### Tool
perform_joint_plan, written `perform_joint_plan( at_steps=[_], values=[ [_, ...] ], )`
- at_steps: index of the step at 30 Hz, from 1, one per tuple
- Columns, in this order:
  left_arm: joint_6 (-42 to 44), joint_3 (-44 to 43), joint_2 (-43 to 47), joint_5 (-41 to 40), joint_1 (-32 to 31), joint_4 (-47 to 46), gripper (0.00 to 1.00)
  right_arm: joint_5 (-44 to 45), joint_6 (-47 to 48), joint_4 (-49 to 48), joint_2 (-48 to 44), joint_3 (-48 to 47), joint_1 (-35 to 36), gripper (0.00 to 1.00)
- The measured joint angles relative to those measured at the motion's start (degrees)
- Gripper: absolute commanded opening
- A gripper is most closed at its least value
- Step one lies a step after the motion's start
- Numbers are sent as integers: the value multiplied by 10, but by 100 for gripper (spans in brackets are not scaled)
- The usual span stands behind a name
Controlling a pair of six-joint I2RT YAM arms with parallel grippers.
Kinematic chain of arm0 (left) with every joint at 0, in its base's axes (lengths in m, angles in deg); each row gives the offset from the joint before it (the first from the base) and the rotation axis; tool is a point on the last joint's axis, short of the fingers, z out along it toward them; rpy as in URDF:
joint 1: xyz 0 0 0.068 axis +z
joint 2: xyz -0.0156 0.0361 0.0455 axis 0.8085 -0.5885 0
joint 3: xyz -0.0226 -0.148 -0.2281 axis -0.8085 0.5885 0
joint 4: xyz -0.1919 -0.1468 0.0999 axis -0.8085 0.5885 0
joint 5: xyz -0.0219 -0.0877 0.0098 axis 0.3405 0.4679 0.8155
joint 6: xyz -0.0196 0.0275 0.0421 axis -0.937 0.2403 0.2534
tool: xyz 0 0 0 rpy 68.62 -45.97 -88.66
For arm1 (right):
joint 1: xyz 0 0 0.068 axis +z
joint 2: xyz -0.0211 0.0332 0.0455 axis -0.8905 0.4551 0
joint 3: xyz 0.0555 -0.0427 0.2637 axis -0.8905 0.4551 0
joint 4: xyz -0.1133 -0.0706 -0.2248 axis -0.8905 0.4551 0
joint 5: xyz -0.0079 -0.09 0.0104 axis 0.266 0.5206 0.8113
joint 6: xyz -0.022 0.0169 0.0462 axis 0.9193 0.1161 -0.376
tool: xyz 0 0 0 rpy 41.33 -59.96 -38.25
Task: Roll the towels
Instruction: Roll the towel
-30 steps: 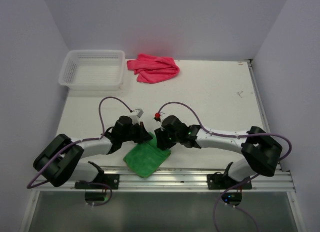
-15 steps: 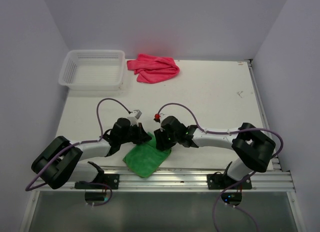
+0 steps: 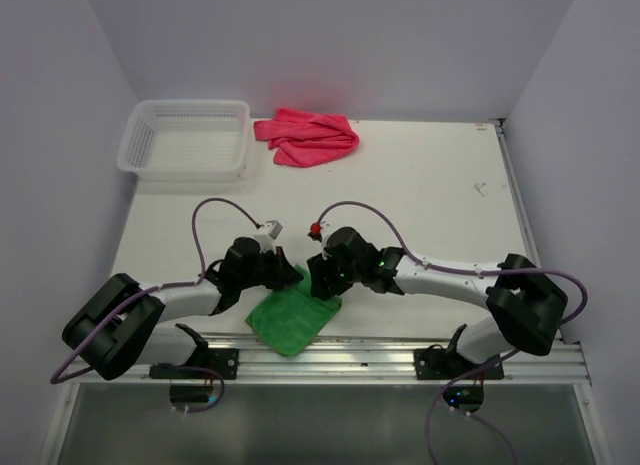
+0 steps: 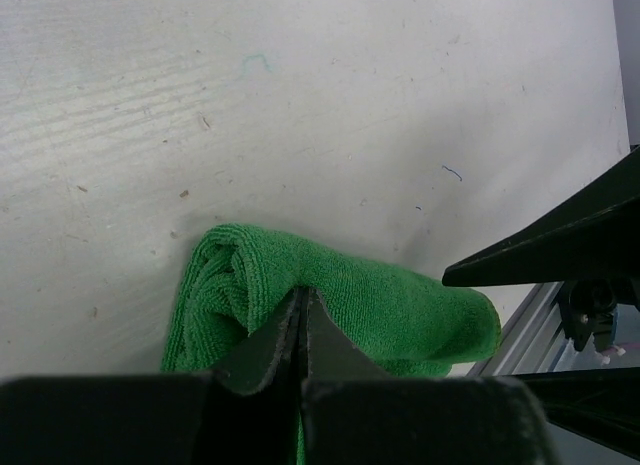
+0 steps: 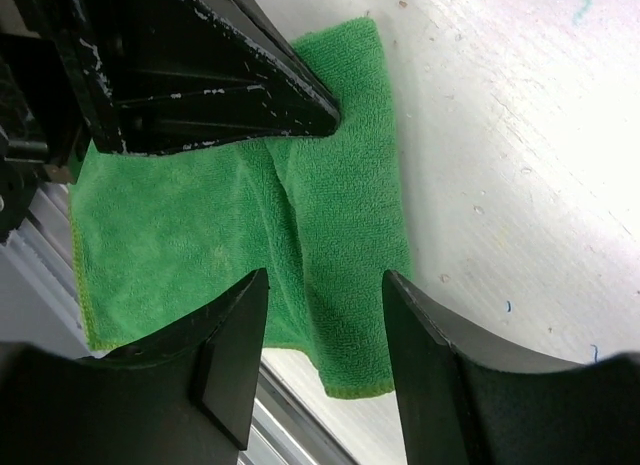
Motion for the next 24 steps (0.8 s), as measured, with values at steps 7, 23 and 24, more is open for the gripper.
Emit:
perform_joint_plan(
  at_steps=[7, 23, 24],
  values=[
    [-3, 1, 18, -5, 0, 19, 0, 1, 0, -1, 35, -7, -3, 59],
    [-4, 3, 33, -11, 0, 40, 0, -68, -7, -88, 76, 36, -35, 40],
    [-3, 3, 34, -12, 0, 43, 0, -71, -7, -96, 74, 41, -35, 34]
  ],
)
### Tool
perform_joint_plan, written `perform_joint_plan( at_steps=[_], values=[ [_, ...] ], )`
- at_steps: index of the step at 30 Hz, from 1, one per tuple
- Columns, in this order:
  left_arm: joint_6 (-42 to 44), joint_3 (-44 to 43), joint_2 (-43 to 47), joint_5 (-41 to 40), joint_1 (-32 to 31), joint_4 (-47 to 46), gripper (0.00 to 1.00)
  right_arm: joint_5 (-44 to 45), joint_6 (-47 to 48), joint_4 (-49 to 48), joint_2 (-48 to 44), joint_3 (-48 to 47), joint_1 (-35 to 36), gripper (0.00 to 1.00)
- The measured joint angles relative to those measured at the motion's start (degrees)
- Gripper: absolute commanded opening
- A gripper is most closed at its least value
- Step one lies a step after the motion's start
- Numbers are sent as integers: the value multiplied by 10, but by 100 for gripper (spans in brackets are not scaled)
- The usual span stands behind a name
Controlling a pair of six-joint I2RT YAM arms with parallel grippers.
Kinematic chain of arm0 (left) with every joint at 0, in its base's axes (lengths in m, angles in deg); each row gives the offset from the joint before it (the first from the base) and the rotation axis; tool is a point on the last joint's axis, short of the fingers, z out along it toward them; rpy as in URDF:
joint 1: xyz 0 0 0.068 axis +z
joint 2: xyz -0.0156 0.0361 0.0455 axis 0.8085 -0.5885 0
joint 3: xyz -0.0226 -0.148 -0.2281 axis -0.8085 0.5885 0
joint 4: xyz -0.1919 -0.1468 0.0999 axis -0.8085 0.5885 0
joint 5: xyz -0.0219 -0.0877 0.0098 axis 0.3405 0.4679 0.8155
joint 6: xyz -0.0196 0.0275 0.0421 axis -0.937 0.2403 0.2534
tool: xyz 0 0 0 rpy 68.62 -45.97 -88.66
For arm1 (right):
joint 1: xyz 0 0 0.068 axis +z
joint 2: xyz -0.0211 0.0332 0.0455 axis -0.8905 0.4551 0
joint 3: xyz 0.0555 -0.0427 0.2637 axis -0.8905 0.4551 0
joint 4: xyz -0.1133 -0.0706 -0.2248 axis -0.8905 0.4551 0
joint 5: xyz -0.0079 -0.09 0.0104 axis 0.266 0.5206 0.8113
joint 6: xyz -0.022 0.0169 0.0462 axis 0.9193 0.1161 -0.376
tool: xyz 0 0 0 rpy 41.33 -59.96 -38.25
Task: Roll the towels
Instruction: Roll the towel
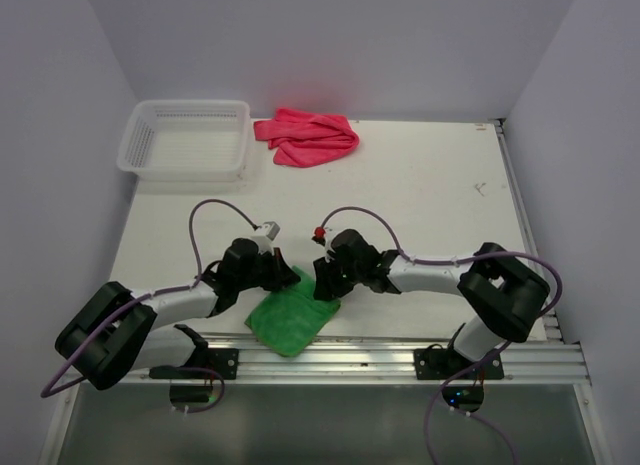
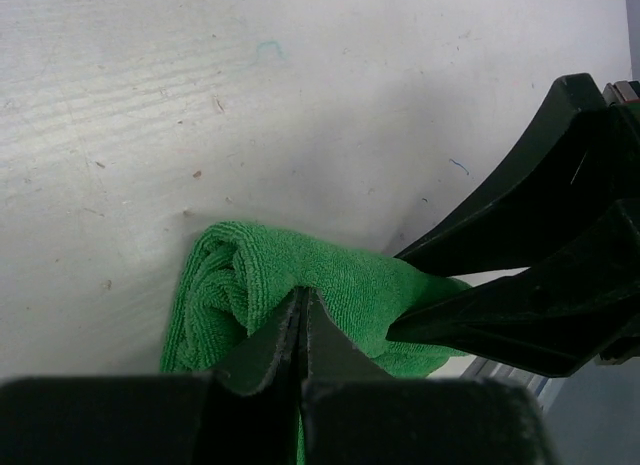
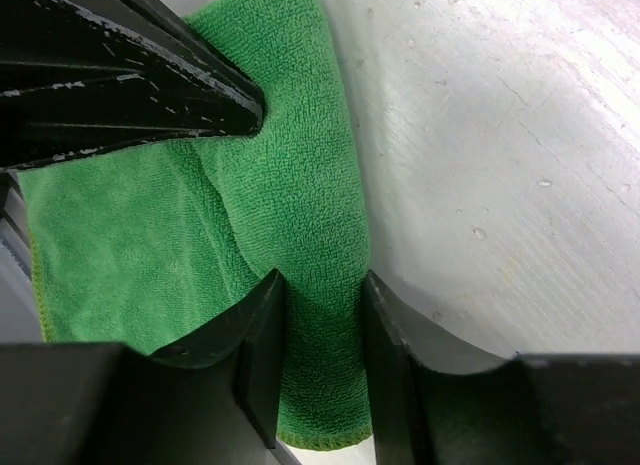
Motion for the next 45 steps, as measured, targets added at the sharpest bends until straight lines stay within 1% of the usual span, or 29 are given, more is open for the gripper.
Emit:
perform_joint_plan(
  at_steps=[3, 5, 6, 7, 9, 10, 12, 16, 20, 29, 35, 42, 45],
  values=[
    [0, -1, 2, -2, 0, 5, 0, -6, 4, -17, -5, 12, -2, 24],
    [0, -4, 2, -3, 0, 11, 0, -8, 9, -27, -9, 19, -2, 12],
    [0, -7, 2, -3, 0, 16, 0, -10, 11, -33, -9, 22, -2, 8],
    [0, -11, 2, -4, 0, 23, 0, -12, 13, -37, -10, 25, -2, 6],
    [1, -21, 2, -6, 0, 40, 0, -11, 15, -46, -13, 30, -1, 5],
    [1, -26, 2, -7, 0, 49, 0, -7, 16, -49, -16, 33, 1, 0],
    [1, -37, 2, -10, 0, 68, 2, 20, 17, -47, -22, 34, 15, 0],
    [3, -57, 7, -15, 0, 107, 2, 123, 25, -27, -39, 29, 66, 0],
    [11, -83, 17, -34, 1, 152, 3, 214, 30, 4, -41, 13, 98, 0],
    [21, -123, 51, -72, 13, 219, 5, 395, 44, 76, -17, -29, 110, 0],
    [26, -129, 49, -79, 18, 234, 5, 498, 71, 116, 29, -71, 136, 0],
    [26, -141, 35, -82, 30, 241, 5, 626, 96, 177, 121, -144, 216, 0],
    [42, -144, 33, -86, 41, 268, 5, 680, 82, 206, 164, -178, 233, 0]
  ],
)
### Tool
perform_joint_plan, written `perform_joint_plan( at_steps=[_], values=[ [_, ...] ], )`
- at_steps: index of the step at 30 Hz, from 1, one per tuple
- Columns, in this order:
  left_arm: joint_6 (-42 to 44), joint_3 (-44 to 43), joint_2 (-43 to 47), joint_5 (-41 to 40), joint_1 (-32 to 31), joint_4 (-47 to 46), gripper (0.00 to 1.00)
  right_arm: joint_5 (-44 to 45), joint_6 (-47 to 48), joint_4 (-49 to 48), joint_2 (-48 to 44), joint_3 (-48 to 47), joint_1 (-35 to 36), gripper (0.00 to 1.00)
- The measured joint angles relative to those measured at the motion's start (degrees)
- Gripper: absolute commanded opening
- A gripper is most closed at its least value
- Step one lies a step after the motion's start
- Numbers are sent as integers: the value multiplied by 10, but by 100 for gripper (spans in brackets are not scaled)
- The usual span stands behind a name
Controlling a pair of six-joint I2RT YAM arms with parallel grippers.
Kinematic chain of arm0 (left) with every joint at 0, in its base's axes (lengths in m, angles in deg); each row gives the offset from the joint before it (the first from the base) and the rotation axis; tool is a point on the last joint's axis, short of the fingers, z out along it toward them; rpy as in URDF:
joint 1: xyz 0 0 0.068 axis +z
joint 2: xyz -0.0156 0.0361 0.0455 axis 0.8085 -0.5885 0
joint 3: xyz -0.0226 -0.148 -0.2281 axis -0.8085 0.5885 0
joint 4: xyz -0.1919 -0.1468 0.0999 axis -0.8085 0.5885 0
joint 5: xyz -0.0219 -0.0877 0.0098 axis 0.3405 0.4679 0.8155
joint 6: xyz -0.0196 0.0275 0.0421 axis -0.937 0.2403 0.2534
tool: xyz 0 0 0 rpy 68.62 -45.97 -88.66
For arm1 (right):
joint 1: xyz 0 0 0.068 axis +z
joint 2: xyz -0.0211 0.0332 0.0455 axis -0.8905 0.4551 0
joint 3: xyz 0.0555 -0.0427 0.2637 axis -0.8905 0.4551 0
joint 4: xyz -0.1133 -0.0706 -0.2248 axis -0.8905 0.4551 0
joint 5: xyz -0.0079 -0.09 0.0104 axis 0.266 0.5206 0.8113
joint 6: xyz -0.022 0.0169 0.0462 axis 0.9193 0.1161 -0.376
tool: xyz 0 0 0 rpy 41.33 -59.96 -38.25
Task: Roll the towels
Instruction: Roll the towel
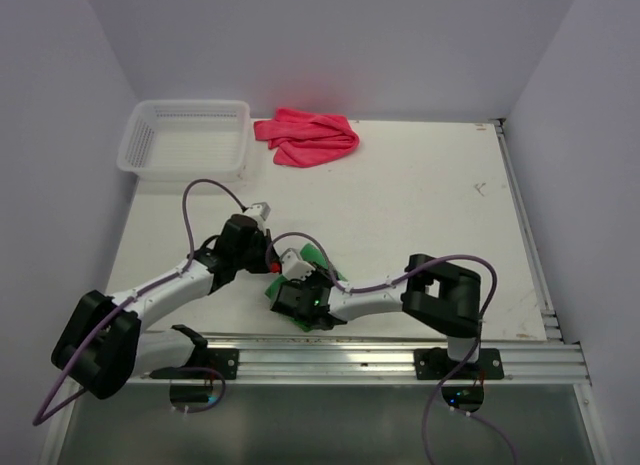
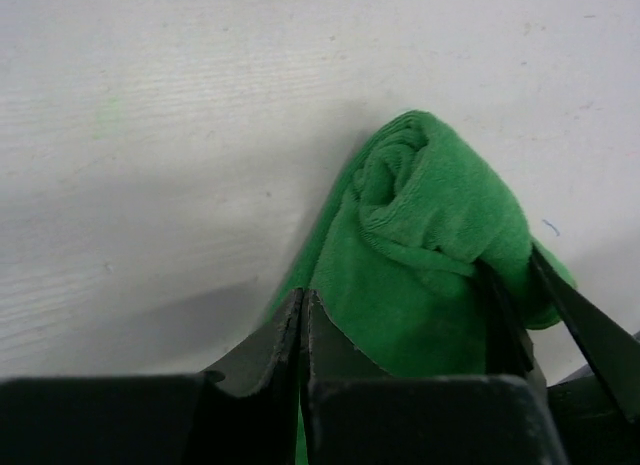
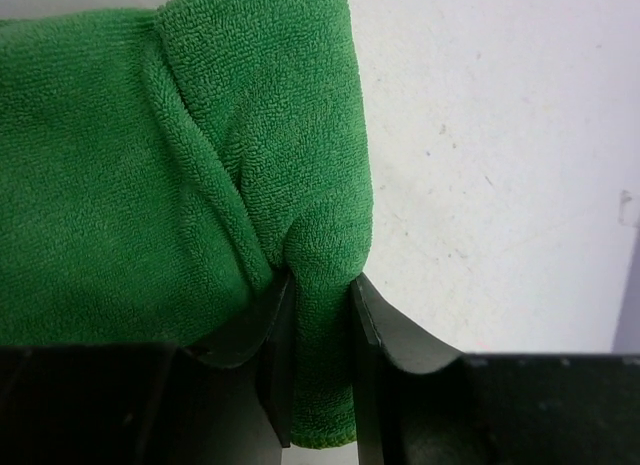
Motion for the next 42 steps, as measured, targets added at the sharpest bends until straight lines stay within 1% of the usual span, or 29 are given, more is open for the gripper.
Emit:
perform_joint_plan(
  at_steps=[4, 8, 12, 16, 22, 26, 35, 42],
  values=[
    [19, 0, -8, -14, 18, 42, 4, 53, -9, 39, 54, -44, 16, 0],
    [37, 0, -10, -33, 29, 74, 4, 87, -18, 71, 93, -81, 25, 1],
    [46, -2, -10, -50, 33, 93, 4, 100, -7, 84, 110, -92, 33, 1],
    [44, -21, 9, -40, 53, 83, 4, 110, 23, 87, 124, -96, 47, 2],
    [44, -86, 20, 8, 68, 46, 3, 125, 50, 98, 145, -108, 59, 5],
    [43, -96, 2, 63, 68, 2, 0, 130, 55, 106, 152, -115, 61, 7],
    [29, -40, -39, 176, 68, -88, 0, 134, 56, 123, 162, -126, 61, 7],
    [31, -19, -74, 227, 62, -148, 0, 144, 57, 138, 176, -138, 63, 7]
  ],
)
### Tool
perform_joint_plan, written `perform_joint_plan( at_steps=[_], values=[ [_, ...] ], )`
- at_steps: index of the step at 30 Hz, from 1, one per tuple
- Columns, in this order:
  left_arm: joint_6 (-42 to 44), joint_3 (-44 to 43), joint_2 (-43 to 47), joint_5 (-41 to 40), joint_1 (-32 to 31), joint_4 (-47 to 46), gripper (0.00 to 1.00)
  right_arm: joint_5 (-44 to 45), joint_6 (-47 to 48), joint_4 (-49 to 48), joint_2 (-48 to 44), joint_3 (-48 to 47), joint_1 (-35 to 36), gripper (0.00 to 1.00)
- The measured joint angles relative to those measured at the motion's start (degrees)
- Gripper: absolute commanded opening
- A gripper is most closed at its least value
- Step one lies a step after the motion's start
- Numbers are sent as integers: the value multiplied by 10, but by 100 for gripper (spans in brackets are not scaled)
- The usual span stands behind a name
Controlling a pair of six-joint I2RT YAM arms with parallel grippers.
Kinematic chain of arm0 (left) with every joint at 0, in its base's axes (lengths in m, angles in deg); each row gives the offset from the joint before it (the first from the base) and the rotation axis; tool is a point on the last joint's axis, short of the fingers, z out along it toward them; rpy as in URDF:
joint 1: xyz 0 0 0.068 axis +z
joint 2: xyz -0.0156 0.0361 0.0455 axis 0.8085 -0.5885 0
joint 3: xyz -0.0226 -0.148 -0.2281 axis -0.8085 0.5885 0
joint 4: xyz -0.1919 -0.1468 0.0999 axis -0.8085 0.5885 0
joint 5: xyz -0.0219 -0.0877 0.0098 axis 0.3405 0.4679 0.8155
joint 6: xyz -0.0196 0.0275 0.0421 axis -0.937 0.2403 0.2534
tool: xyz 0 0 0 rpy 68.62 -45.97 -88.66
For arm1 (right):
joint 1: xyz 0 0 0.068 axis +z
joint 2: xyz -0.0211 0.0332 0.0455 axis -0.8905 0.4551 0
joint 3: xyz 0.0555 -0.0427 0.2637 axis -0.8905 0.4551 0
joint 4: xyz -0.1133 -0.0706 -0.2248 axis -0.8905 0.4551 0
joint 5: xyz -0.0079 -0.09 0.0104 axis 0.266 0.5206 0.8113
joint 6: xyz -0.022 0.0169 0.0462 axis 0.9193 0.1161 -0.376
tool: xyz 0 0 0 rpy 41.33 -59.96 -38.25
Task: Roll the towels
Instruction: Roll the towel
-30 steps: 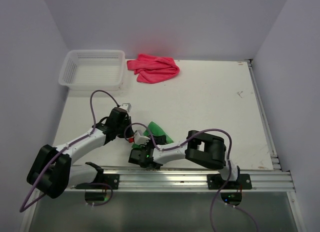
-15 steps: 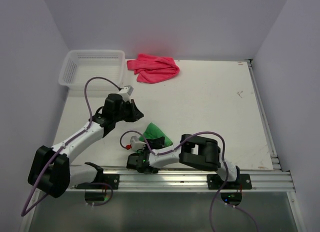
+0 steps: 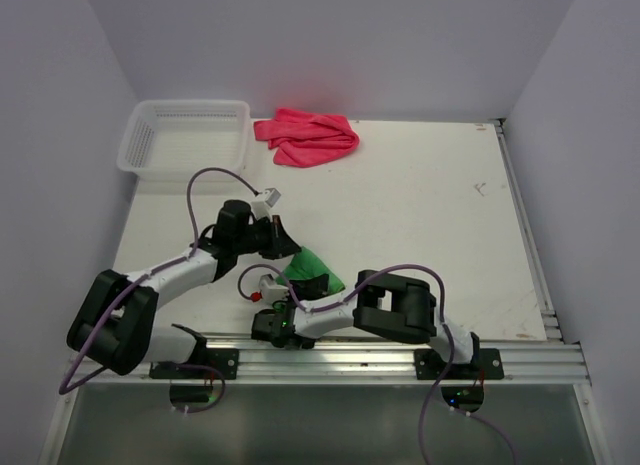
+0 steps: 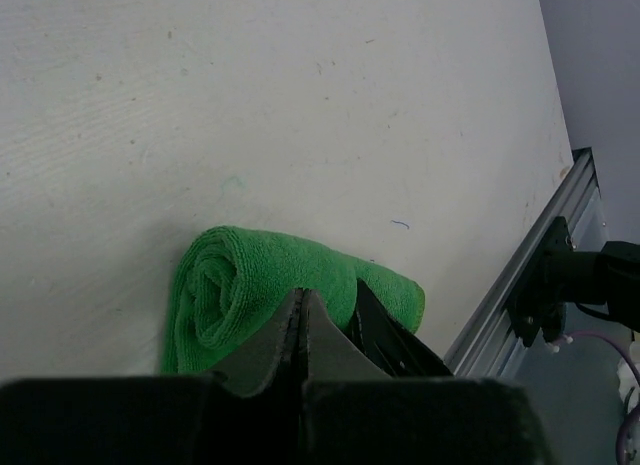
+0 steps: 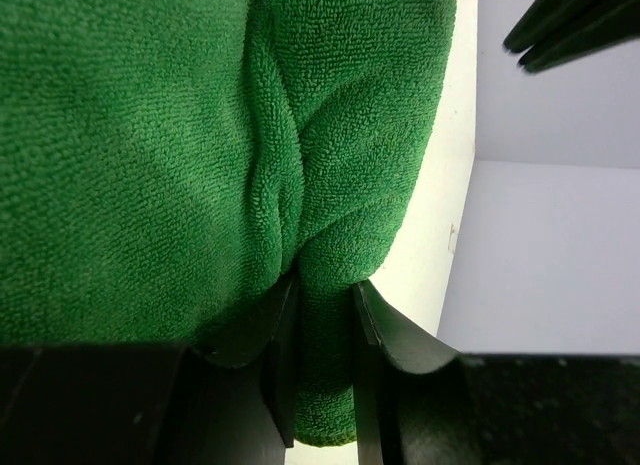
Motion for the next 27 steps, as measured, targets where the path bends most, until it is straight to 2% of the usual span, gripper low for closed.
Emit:
perform_joint_plan(
  at_steps=[6, 15, 21, 24, 25, 27],
  values=[
    [10, 0, -58, 30, -10, -40, 0, 0, 0, 0, 0, 0, 0, 9],
    [20, -12, -129, 24, -24, -74, 0, -1, 2, 0, 0, 0, 0, 12],
    [19, -31, -162, 4, -28, -74, 0, -3, 1, -11, -7, 7, -2, 26],
    [16, -37, -175, 3, -29, -80, 0, -20, -5, -37, -36, 32, -6, 36],
    [15, -38, -178, 3, -29, -83, 0, -30, -9, -45, -48, 39, -8, 42],
    [12, -39, -183, 2, -29, -91, 0, -47, -20, -53, -73, 55, -10, 44]
  ],
)
